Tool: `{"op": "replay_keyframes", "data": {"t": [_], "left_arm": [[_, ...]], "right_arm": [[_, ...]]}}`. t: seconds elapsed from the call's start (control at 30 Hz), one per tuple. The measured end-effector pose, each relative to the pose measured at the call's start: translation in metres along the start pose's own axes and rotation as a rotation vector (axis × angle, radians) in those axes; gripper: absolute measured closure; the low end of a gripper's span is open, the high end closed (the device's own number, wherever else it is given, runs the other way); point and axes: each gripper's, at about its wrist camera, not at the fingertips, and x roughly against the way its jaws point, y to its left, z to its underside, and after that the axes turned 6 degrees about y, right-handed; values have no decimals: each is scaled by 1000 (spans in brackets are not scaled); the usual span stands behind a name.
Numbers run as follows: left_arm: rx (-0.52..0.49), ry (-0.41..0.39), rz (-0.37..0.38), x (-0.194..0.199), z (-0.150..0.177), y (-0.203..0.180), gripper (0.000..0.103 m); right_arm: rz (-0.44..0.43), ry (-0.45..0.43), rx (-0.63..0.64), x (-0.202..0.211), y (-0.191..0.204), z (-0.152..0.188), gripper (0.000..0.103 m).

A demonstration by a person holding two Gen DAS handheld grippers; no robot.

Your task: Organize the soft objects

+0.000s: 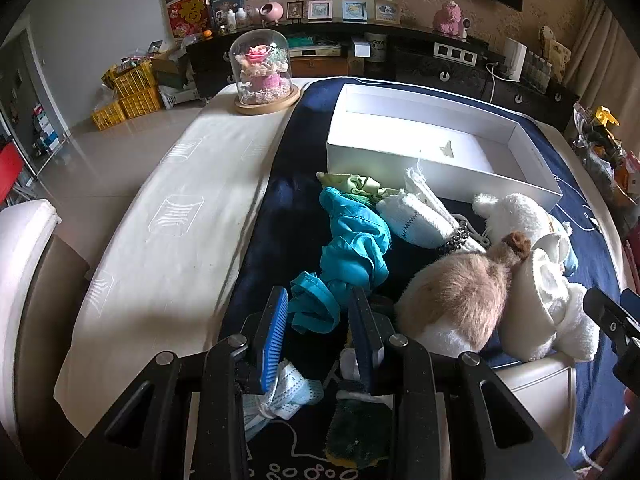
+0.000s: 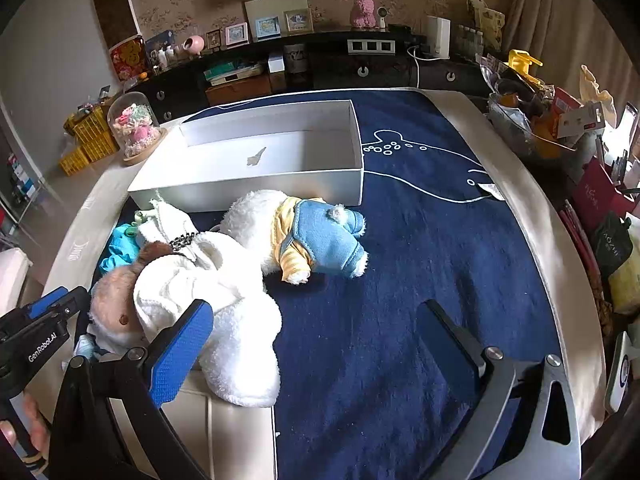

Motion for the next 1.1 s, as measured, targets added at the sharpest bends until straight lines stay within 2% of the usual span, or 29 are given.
{"op": "replay_keyframes", "data": {"t": [0.3,0.43,0.47,0.53,0.57,0.63,0.67,0.77,0.8,0.83,0.87,0.9,1.07,1.1], "left_arm": [[-4,-4,-2,1,0,-1,73],[-5,-5,-1,1,-1,-1,73],[-5,-5,-1,1,-1,-1,73],[-5,-5,-2,1,-1,-1,73],[-4,-5,-1,1,-1,-1,73],[-4,-5,-2,1,-1,-1,73],[-4,-6,-2,1,-1,-1,73],[-4,-5,-2,2,-1,-1,73],[-3,-5,-2,2,-1,-1,73],[-3,-5,-2,2,-1,-1,73],[-3,-5,-1,2,-1,-1,73],[-2,-5,-2,3,-2,-1,73],[-2,-4,-2,2,-2,-1,73],[-2,-5,-3,2,-1,-1,73]], "right_arm": [[9,-6,-4,0,-1,0,38],[15,-10,0,0,1,1,44],[14,-10,-1,1,-1,-1,35],[15,-9,-1,1,-1,-1,44],[15,-9,-1,1,-2,-1,38],[12,-10,-2,2,-2,-1,38],[15,-11,-1,2,-1,-1,41],[15,-14,-2,2,-2,-1,41],[16,-14,-2,2,-2,-1,47],[16,-14,-2,2,-2,-1,44],[16,-13,-2,1,-2,-1,35],[15,-11,-2,2,-1,-1,38],[16,-12,-2,3,-2,-1,38],[16,-11,-3,3,-2,-1,44]]}}
